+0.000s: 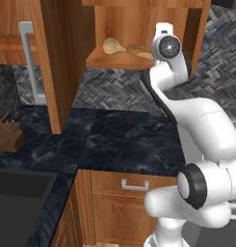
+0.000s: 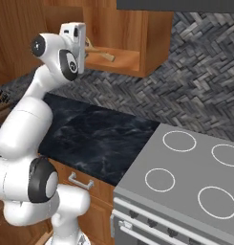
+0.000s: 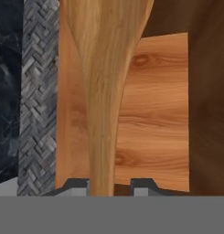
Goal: Organize the utensils by type. Pick up the wooden spoons from the counter and place them in the open cabinet. Then pick up the metallic utensils from the counter and place them in the open drawer.
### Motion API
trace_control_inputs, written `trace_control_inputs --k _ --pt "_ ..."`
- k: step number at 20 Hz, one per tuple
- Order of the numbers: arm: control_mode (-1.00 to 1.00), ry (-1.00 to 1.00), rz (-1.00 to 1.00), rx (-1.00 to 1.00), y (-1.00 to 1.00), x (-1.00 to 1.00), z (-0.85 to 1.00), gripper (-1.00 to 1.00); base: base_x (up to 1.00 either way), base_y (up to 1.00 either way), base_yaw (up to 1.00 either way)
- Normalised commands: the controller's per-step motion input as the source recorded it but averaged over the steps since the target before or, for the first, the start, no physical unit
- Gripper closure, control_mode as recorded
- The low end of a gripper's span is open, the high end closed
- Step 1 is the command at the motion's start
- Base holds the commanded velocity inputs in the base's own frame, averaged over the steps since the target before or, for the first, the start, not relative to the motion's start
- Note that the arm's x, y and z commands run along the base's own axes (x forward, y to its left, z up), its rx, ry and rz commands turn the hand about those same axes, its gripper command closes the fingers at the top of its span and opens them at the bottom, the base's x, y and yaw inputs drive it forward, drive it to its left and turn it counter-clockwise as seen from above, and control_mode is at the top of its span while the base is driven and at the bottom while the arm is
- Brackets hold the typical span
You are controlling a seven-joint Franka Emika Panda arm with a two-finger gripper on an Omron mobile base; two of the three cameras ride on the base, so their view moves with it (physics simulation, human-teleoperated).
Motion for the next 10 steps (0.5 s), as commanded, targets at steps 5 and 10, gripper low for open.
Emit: trace_control_inputs --k 5,10 --pt "-1.00 0.13 -0.07 0.00 0.00 0.42 0.30 1.00 0.00 0.00 0.00" --pt "-1.00 0.06 0.00 0.00 0.00 0.46 0.08 1.00 0.00 0.00 0.00"
